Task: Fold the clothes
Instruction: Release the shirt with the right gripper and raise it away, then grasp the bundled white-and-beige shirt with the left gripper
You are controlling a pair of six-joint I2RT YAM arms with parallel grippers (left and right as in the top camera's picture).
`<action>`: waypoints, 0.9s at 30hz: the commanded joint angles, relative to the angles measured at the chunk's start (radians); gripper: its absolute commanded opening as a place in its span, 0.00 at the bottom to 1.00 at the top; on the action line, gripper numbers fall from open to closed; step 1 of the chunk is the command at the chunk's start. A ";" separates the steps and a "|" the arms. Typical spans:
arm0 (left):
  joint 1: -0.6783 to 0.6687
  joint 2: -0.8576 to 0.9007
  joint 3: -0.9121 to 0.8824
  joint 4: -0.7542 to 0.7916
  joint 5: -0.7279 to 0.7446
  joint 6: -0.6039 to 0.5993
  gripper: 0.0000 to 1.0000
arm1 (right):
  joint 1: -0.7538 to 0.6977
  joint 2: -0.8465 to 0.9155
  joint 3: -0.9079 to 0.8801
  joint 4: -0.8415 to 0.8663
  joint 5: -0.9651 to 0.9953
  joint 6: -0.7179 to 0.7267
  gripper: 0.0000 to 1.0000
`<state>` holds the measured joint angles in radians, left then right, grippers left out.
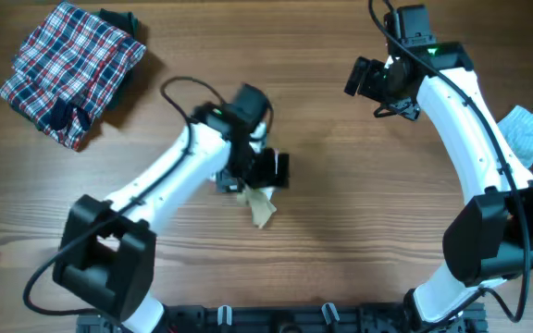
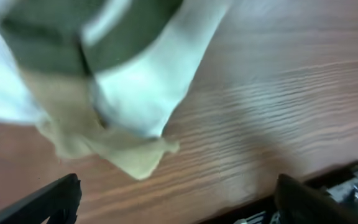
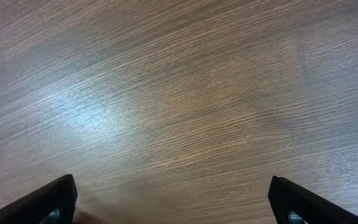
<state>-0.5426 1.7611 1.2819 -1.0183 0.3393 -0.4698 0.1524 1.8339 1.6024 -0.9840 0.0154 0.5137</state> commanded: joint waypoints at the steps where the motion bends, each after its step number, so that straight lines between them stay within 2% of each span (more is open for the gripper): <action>1: -0.027 -0.011 -0.053 -0.008 -0.109 -0.213 1.00 | 0.003 -0.025 0.014 0.000 0.041 -0.032 1.00; 5: -0.027 -0.011 -0.112 0.064 -0.154 -0.244 1.00 | 0.003 -0.025 0.014 0.000 0.041 -0.041 1.00; 8: -0.027 -0.011 -0.142 0.142 -0.155 -0.212 1.00 | 0.003 -0.025 0.014 0.000 0.040 -0.041 1.00; 12: -0.027 -0.010 -0.146 0.166 -0.180 -0.189 0.99 | 0.003 -0.025 0.014 -0.003 0.037 -0.041 1.00; 14: -0.027 -0.010 -0.150 0.174 -0.207 -0.173 0.94 | 0.003 -0.025 0.014 -0.005 0.037 -0.040 1.00; 16: -0.027 -0.010 -0.151 0.174 -0.207 -0.135 0.80 | 0.003 -0.025 0.014 -0.006 0.029 -0.041 1.00; 17: -0.027 -0.010 -0.151 0.174 -0.207 -0.135 0.76 | 0.003 -0.025 0.014 -0.008 0.029 -0.041 1.00; 21: -0.027 -0.008 -0.151 0.169 -0.202 -0.120 0.72 | 0.003 -0.025 0.014 -0.015 0.029 -0.041 1.00; 24: -0.027 -0.002 -0.151 0.163 -0.202 -0.113 0.63 | 0.003 -0.025 0.014 -0.016 0.029 -0.040 1.00; 26: -0.027 0.010 -0.151 0.163 -0.202 -0.113 0.49 | 0.003 -0.025 0.014 -0.017 0.029 -0.041 1.00; 27: -0.027 0.016 -0.151 0.163 -0.202 -0.113 0.49 | 0.003 -0.025 0.014 -0.018 0.029 -0.040 1.00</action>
<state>-0.5694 1.7615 1.1412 -0.8547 0.1505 -0.5961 0.1524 1.8339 1.6024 -0.9958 0.0345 0.4908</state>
